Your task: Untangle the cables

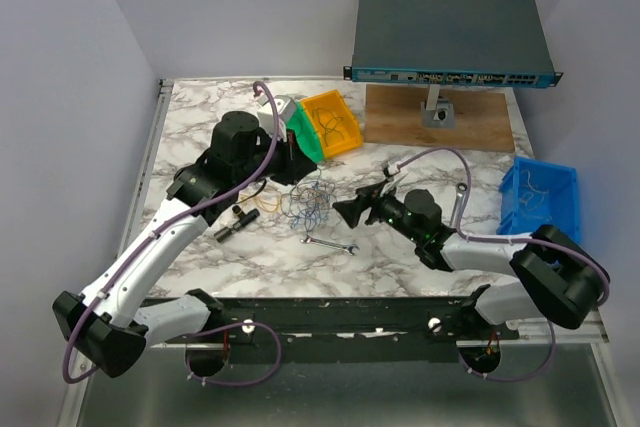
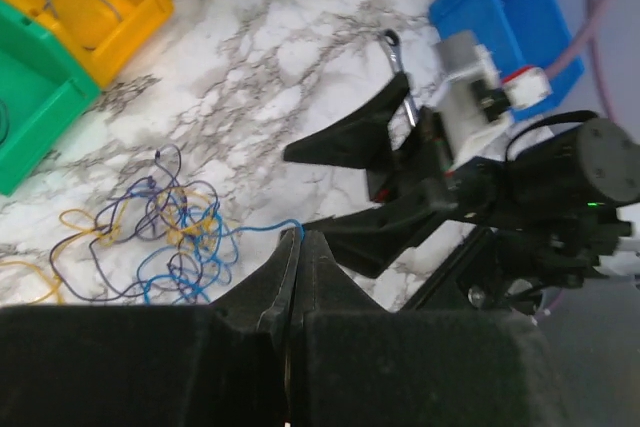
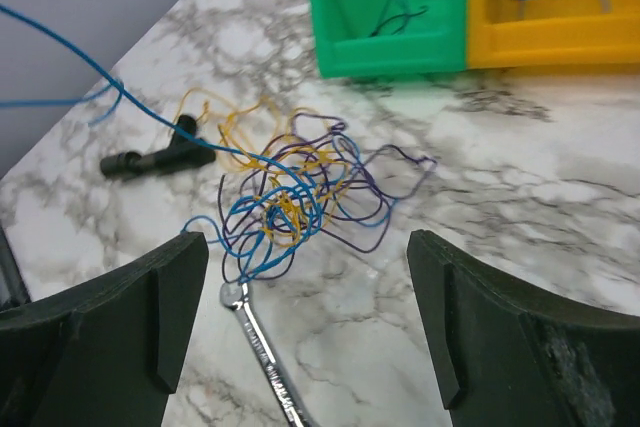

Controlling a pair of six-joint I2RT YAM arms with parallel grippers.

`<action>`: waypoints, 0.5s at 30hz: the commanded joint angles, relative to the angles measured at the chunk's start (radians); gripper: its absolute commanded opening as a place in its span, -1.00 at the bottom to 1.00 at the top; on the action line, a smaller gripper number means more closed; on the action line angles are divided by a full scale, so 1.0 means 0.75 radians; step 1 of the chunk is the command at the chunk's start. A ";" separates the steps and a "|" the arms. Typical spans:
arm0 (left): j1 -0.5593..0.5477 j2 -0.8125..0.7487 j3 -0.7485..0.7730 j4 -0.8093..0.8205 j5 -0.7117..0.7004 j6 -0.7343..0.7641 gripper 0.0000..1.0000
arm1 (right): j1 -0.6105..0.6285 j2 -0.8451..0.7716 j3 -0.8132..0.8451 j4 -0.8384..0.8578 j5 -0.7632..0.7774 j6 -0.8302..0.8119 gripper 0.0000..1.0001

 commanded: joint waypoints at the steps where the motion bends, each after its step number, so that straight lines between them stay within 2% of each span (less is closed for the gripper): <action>1: -0.084 0.029 0.199 -0.180 0.114 0.056 -1.00 | 0.108 0.111 0.088 0.091 -0.166 -0.128 0.82; 7: -0.153 0.121 0.420 -0.231 0.216 0.026 -1.00 | 0.179 0.308 0.228 0.028 -0.081 -0.117 0.85; 9: -0.154 0.134 0.478 -0.214 0.250 -0.005 -1.00 | 0.179 0.356 0.265 -0.005 -0.017 -0.085 0.79; 10: -0.155 0.134 0.510 -0.213 0.251 -0.015 -1.00 | 0.179 0.370 0.271 -0.014 0.024 -0.075 0.71; 12: -0.143 0.120 0.586 -0.257 0.125 -0.018 -1.00 | 0.179 0.380 0.269 -0.050 0.198 -0.026 0.48; 15: -0.061 0.040 0.638 -0.298 -0.062 -0.041 -1.00 | 0.165 0.380 0.295 -0.253 0.593 0.101 -0.03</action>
